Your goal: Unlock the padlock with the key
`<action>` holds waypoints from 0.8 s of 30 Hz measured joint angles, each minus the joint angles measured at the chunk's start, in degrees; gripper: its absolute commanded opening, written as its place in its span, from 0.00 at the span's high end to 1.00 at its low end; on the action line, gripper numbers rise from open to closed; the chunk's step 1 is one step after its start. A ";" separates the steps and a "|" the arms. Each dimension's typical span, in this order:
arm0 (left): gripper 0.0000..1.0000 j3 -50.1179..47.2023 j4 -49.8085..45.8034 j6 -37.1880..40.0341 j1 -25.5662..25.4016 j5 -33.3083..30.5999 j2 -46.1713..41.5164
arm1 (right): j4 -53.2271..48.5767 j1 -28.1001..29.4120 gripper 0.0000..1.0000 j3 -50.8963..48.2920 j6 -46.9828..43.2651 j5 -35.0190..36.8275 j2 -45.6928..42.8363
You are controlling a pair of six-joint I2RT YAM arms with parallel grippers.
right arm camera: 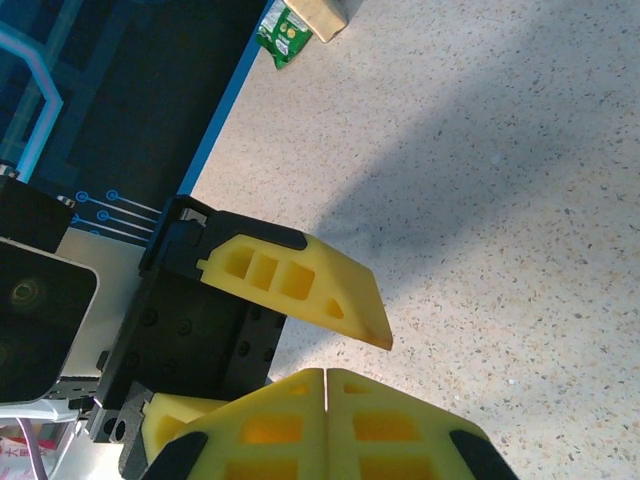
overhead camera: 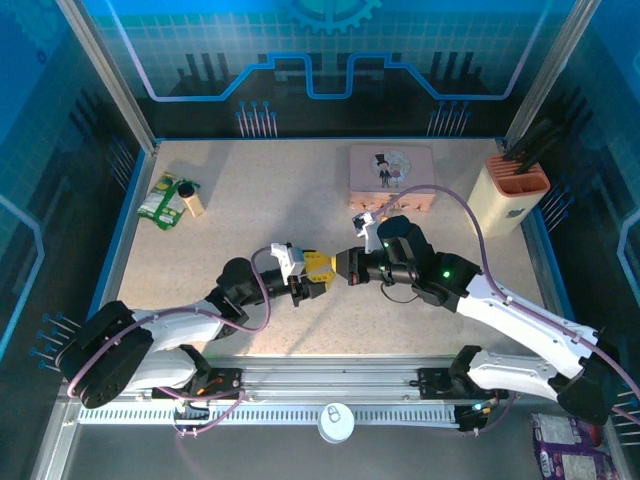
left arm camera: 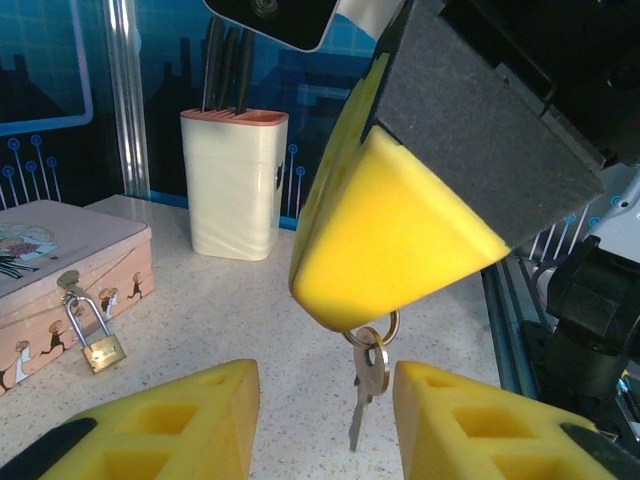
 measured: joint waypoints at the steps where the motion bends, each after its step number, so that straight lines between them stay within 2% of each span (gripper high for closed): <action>1: 0.63 0.11 0.00 0.00 0.00 0.15 0.11 | -0.02 0.11 1.00 0.00 0.00 0.11 0.00; 24: 0.82 0.52 0.87 -0.26 0.00 2.73 2.97 | 0.04 0.59 1.00 0.00 0.22 2.40 0.00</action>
